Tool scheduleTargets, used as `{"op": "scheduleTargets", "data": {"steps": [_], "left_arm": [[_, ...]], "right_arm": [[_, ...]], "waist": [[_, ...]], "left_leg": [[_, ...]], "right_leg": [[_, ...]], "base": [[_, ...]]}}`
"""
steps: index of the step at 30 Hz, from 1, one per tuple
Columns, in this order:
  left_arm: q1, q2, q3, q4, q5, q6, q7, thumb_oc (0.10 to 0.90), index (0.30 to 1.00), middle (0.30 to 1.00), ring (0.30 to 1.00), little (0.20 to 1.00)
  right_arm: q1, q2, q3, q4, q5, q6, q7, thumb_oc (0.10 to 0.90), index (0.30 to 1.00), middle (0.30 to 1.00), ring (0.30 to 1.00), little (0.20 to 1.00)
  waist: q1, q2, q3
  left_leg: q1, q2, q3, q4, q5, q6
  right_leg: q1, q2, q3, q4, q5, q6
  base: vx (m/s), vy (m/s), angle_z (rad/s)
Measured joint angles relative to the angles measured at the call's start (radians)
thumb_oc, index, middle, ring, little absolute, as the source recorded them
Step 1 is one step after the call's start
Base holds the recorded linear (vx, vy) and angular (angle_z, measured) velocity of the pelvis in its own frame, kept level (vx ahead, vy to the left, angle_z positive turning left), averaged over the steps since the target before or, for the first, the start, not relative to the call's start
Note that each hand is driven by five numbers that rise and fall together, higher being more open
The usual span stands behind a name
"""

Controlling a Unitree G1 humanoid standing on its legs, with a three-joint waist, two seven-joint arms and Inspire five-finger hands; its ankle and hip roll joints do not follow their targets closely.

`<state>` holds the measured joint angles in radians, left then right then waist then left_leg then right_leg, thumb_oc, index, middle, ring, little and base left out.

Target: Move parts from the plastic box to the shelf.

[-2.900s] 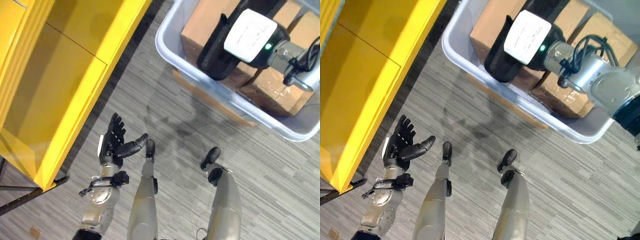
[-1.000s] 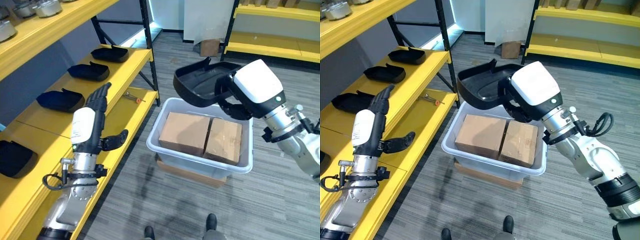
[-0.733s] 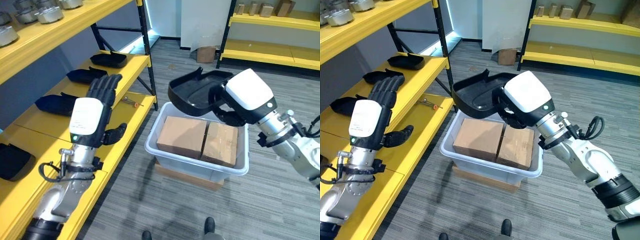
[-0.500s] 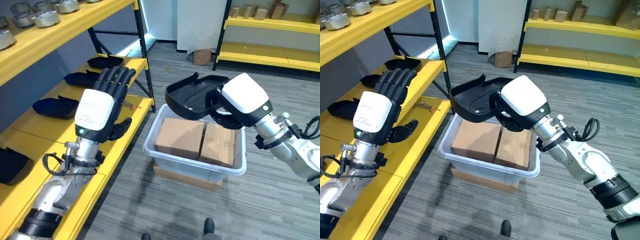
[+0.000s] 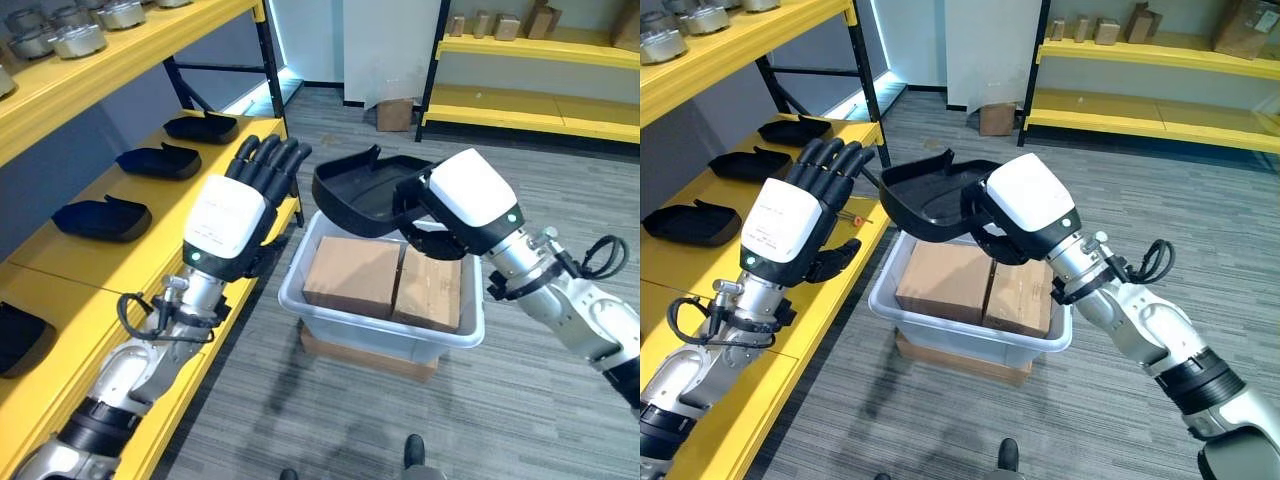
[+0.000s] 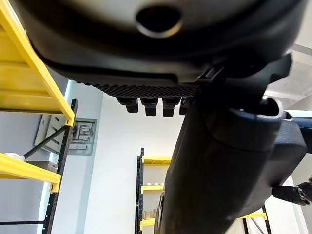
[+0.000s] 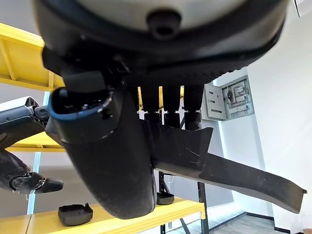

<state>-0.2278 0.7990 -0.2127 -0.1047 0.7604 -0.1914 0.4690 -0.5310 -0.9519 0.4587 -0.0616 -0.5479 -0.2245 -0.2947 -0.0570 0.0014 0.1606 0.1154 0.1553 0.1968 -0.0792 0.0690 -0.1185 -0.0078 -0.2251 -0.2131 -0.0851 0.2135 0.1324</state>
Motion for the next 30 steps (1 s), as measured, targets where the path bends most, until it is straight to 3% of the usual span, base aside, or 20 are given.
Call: {"op": "scheduleTargets", "data": {"steps": [10,30], "left_arm": [[-0.052,-0.001,-0.072,0.02,0.002,0.016,-0.001,0.9,1.0,1.0,1.0,1.0],[-0.119,0.0,-0.148,0.055,0.078,0.018,-0.002,0.9,1.0,1.0,1.0,1.0]], "right_arm": [[-0.006,0.038,0.001,0.0,0.0,0.001,0.0,0.4,0.3,0.3,0.3,0.3],[-0.037,0.043,0.044,0.038,0.0,0.011,0.0,0.4,0.3,0.3,0.3,0.3]], "waist": [[-0.026,-0.011,-0.011],[-0.038,-0.011,-0.012]], "left_leg": [[0.008,0.001,0.016,0.0,-0.006,0.005],[0.008,0.002,0.022,0.0,-0.007,0.004]], "right_leg": [[-0.003,0.003,0.015,0.0,0.002,-0.003],[-0.008,0.005,0.021,-0.001,0.003,-0.005]], "base": [[0.0,-0.001,-0.04],[0.0,0.0,0.0]]}}
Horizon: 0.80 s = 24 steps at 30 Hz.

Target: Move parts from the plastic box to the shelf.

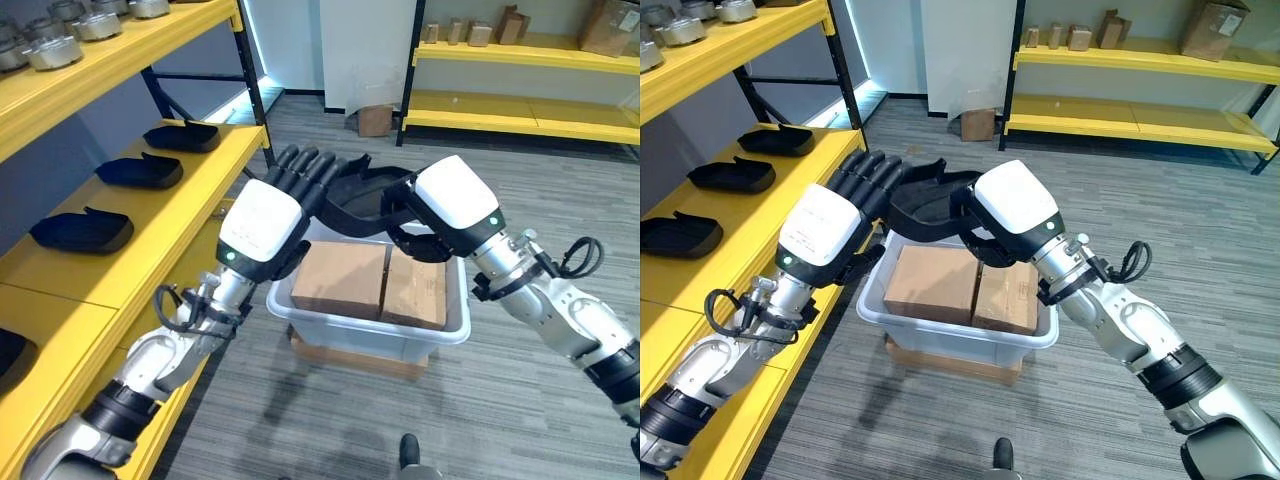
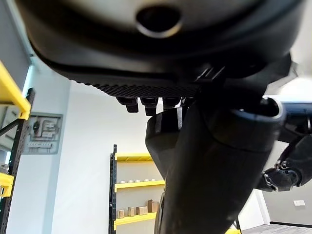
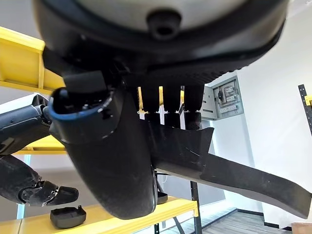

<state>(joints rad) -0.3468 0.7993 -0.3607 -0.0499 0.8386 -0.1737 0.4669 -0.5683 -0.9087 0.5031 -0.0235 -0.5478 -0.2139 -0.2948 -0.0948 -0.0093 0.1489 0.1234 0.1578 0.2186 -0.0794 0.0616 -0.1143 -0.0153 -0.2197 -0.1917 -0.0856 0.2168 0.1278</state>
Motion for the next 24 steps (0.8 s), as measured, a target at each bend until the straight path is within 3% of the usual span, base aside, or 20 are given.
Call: {"op": "scheduleTargets", "data": {"steps": [24], "left_arm": [[-0.084,0.005,-0.089,0.123,0.039,0.026,-0.001,0.9,1.0,1.0,1.0,1.0]], "right_arm": [[-0.002,0.004,0.043,0.035,0.0,0.005,0.0,0.4,0.3,0.3,0.3,0.3]], "waist": [[-0.012,0.0,0.0]], "left_leg": [[0.0,0.0,0.018,0.0,-0.001,-0.008]], "right_leg": [[-0.013,0.002,0.018,0.0,0.001,-0.001]], "base": [[0.0,0.002,-0.01]]}}
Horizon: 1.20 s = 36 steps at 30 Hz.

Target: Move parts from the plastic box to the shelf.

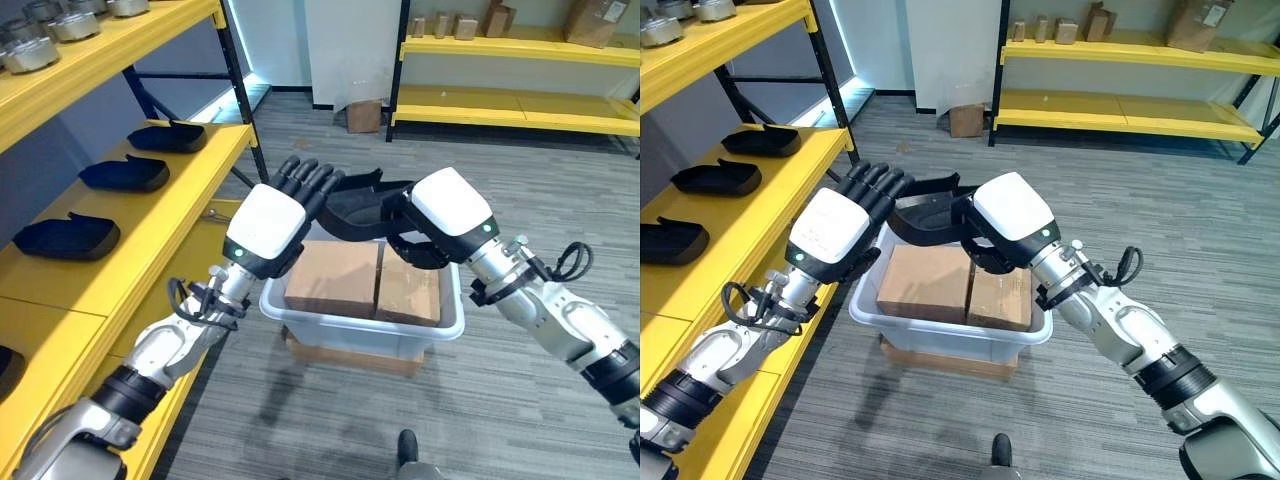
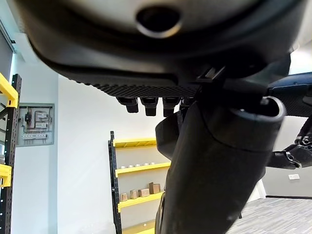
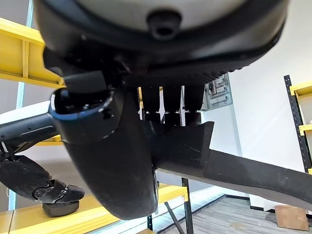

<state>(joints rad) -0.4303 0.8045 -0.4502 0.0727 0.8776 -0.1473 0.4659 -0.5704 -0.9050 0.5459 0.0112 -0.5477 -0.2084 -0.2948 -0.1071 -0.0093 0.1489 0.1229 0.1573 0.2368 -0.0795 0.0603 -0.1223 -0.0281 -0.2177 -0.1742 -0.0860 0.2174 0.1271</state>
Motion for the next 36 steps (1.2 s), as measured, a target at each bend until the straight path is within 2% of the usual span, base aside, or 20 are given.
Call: {"op": "scheduleTargets", "data": {"steps": [11,18,36], "left_arm": [[-0.018,0.0,-0.001,-0.002,0.003,0.016,0.0,0.9,1.0,1.0,1.0,1.0],[-0.103,0.001,-0.068,-0.003,0.034,0.014,0.003,0.9,1.0,1.0,1.0,1.0],[-0.081,0.001,-0.054,-0.048,0.035,-0.001,0.003,0.9,1.0,1.0,1.0,1.0]], "right_arm": [[-0.001,0.007,0.0,0.0,0.0,0.0,0.0,0.4,0.3,0.3,0.3,0.3],[-0.027,0.015,0.009,0.005,0.0,0.004,-0.003,0.4,0.3,0.3,0.3,0.3],[-0.027,0.02,0.009,0.004,0.0,-0.008,-0.018,0.4,0.3,0.3,0.3,0.3]], "waist": [[0.0,0.0,0.0],[-0.003,0.0,0.0],[0.001,0.0,0.0]], "left_leg": [[0.0,0.0,0.001,0.0,-0.007,0.007],[0.0,0.0,0.002,0.0,-0.006,0.005],[0.001,0.0,0.002,0.0,-0.005,0.001]], "right_leg": [[0.0,0.0,0.001,0.0,-0.001,0.001],[-0.001,0.0,0.001,0.0,-0.002,0.001],[0.001,0.001,0.001,0.0,-0.002,0.001]], "base": [[0.0,0.0,0.0],[0.0,0.0,0.0],[0.0,0.0,0.0]]}}
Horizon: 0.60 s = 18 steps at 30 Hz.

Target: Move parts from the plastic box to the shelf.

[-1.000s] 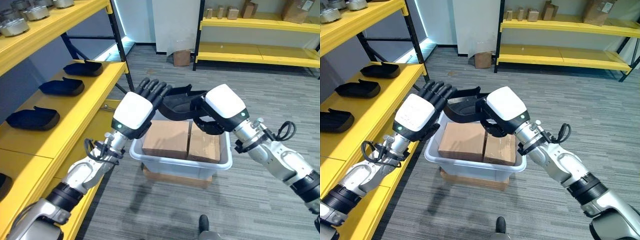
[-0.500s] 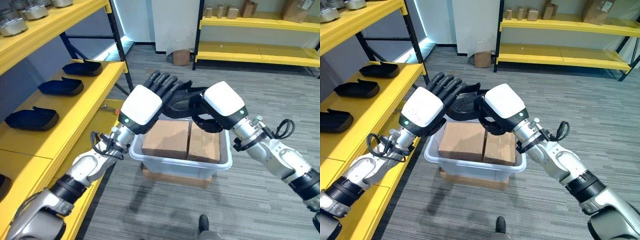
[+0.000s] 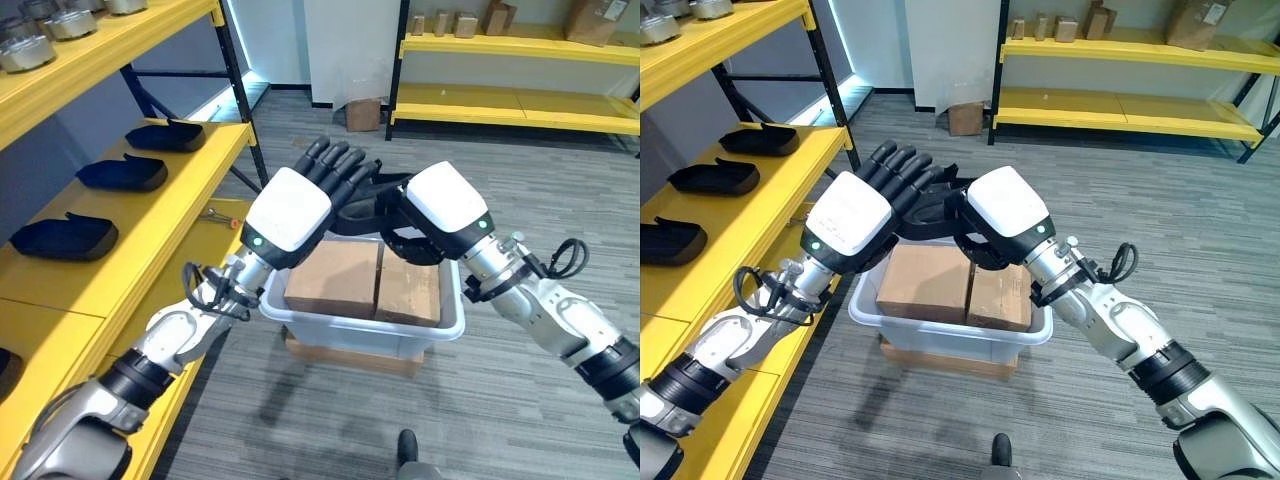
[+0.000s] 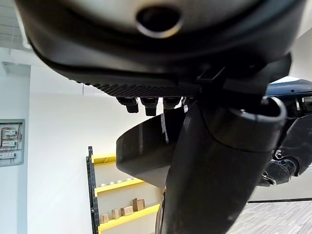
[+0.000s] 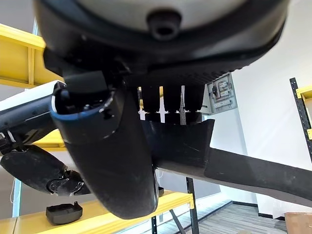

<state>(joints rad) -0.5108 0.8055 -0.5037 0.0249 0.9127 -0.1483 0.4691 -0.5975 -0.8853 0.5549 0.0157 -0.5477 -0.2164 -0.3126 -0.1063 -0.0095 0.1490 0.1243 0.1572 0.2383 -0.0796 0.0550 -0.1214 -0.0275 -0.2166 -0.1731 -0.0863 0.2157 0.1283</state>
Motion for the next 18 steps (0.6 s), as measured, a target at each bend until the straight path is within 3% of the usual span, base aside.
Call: {"op": "scheduleTargets", "data": {"steps": [18], "left_arm": [[0.018,0.0,0.0,0.046,-0.001,-0.003,0.0,0.9,1.0,1.0,1.0,1.0]], "right_arm": [[0.0,0.011,0.0,0.0,0.0,0.002,0.0,0.4,0.3,0.3,0.3,0.3]], "waist": [[-0.001,0.0,0.0]], "left_leg": [[0.004,0.0,0.001,0.0,0.0,0.0]], "right_leg": [[0.003,0.001,0.001,0.0,0.0,0.0]], "base": [[0.0,0.0,0.0]]}}
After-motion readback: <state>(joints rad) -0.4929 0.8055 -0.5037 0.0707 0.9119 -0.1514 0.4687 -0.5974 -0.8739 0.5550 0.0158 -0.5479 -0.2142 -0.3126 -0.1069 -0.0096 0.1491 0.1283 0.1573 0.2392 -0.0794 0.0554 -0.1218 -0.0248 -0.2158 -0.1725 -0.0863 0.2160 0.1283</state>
